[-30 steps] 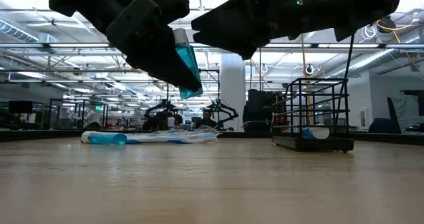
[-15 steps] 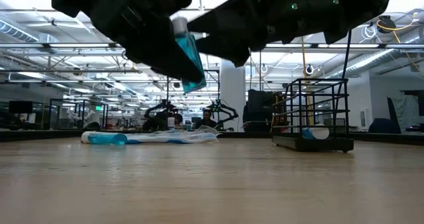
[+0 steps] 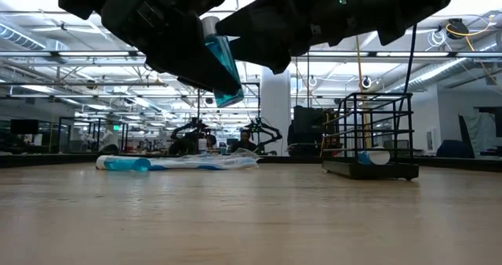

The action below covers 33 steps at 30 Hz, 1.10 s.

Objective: Pick & Place toothbrushing station
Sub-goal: Put the mouthwash into the middle section of the mesh organizer

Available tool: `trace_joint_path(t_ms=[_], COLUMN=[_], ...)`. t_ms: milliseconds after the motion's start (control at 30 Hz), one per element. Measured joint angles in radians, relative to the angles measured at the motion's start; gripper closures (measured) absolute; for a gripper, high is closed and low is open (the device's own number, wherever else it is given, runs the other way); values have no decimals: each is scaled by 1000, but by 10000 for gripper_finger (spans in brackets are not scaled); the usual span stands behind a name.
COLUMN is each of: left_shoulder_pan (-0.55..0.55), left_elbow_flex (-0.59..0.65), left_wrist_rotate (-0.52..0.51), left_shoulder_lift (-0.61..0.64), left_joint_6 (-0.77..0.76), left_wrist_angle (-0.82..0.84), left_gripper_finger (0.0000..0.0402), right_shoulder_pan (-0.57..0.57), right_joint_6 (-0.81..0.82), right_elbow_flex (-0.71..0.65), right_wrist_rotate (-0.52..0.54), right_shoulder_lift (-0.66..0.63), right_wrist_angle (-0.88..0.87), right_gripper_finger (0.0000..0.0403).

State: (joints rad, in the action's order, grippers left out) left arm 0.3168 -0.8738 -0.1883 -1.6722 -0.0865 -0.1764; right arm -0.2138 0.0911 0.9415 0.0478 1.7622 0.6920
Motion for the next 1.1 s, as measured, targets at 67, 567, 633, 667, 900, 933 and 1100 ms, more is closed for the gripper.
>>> trace_joint_path(t_ms=[67, 567, 633, 667, 900, 933, 1100], left_shoulder_pan=[0, 0, 0, 0, 0, -1, -2], left_elbow_flex=[0, 1, 1, 1, 1, 1, 1], left_wrist_rotate=[0, 5, 5, 5, 13, 17, 14], left_shoulder_lift=[0, 0, 0, 0, 0, 0, 0], left_joint_6=[-1, -3, -3, -3, -2, -2, -3], left_wrist_angle=[0, 5, 8, 8, 7, 7, 8], left_gripper_finger=[284, 284, 284, 284, 284, 284, 284], right_shoulder_pan=[0, 12, 12, 11, 27, 33, 45], right_joint_6=[-2, 28, 28, 27, -2, -3, -7], right_elbow_flex=[2, 33, 39, 39, 39, 39, 41], right_wrist_rotate=[-6, -101, -102, -102, -103, -104, -117], right_shoulder_lift=[0, 0, 0, 0, 0, 0, 0], right_wrist_angle=[-2, -60, -71, -71, -71, -71, -64], right_gripper_finger=[177, 143, 132, 127, 116, 118, 127])
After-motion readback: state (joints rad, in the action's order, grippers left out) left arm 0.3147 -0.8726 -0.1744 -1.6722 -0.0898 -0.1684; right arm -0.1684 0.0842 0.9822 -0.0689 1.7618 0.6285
